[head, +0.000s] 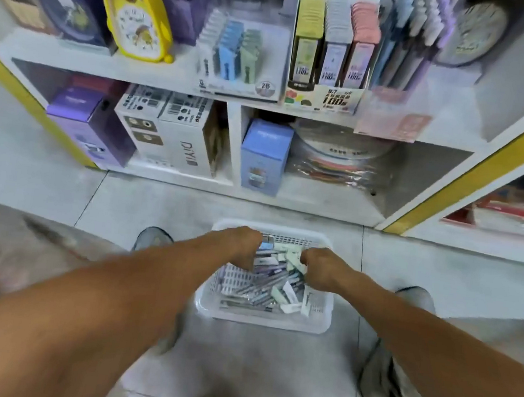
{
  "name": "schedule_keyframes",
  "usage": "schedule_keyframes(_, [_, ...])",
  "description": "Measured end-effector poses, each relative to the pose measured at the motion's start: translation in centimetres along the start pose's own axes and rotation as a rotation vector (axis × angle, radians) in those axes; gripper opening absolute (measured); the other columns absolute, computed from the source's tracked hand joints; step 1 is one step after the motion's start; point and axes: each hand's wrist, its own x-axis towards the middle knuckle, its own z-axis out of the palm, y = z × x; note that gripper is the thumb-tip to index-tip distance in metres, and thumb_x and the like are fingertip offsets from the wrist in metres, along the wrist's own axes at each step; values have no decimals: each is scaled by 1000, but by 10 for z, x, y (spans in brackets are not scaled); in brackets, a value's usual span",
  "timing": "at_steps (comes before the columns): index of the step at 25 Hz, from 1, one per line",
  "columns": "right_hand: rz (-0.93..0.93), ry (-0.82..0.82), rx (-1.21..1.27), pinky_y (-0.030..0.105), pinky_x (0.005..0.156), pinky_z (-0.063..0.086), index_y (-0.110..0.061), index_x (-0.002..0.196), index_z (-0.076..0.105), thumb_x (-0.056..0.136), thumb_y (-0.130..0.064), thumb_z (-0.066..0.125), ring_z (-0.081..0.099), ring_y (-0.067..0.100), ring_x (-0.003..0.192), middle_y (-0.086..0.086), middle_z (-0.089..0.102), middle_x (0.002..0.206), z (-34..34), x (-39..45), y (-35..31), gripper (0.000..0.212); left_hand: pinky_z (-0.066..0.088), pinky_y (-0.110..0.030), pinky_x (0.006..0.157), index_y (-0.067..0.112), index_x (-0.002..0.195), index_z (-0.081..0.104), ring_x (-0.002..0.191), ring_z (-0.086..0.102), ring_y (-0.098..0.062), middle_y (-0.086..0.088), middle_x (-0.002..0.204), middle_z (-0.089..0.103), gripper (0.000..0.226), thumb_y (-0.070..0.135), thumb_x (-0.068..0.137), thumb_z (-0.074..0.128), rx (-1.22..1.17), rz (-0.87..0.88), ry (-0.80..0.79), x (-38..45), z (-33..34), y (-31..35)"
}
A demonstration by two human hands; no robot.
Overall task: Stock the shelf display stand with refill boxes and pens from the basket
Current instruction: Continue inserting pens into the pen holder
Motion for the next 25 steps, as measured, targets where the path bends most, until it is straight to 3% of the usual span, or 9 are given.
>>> schedule_keyframes(3, [101,91,122,35,91,47,2,132,45,92,-12,60,57,34,117,21,56,129,47,23,16,46,50,-35,79,-3,122,52,107,60,-33,-23,125,56,41,14,87,65,-57,-20,12,32,52,-5])
schedule_keyframes(6, [194,192,215,39,99,46,4,146,27,91,-11,57,51,36,123,23,44,136,77,41,12,65,44,-49,104,-2,142,32,135,38,-36,-23,146,35,72,23,86,70,-119,-63,133,60,82,-4])
schedule_keyframes(8, [238,223,250,40,102,45,6,150,17,92,-10,54,48,36,124,25,39,139,93,50,3,71,42,-51,106,-1,144,26,139,31,-35,-21,147,33,79,21,83,72,-142,-118,178,78,92,1])
schedule_keyframes(13, [311,296,394,42,109,42,2,154,-8,92,-15,62,39,39,129,24,23,150,119,65,-14,95,44,-43,104,1,144,24,131,38,-34,-19,142,34,84,15,79,75,-155,-148,229,101,115,2])
schedule_keyframes(16, [290,289,388,41,115,35,2,155,-2,96,-17,52,33,37,138,24,21,155,133,65,-24,82,40,-49,101,4,145,24,132,35,-33,-15,142,34,87,23,77,75,-155,-125,138,107,125,7])
schedule_keyframes(18, [288,319,384,43,109,41,-3,154,14,97,-18,47,40,36,134,22,29,153,138,63,-25,68,37,-50,103,6,142,31,132,35,-32,-14,140,36,81,24,76,75,-142,-113,120,108,126,10])
schedule_keyframes(21, [325,420,387,46,85,53,-4,143,31,90,-12,52,53,36,110,19,45,132,137,59,-19,57,39,-45,100,2,134,43,123,39,-33,-16,132,40,64,16,77,70,35,-40,302,104,129,11])
schedule_keyframes(23, [353,437,406,44,82,53,-1,142,31,89,-9,53,55,36,107,18,47,128,133,59,-19,58,39,-43,102,-1,135,39,124,38,-36,-21,134,39,63,16,81,67,78,-69,398,103,133,9])
schedule_keyframes(25, [379,462,348,42,84,52,0,142,32,90,-11,52,55,35,107,18,49,128,131,62,-21,57,35,-45,109,-3,140,31,128,36,-39,-25,139,36,73,34,87,65,14,-136,367,103,135,3])
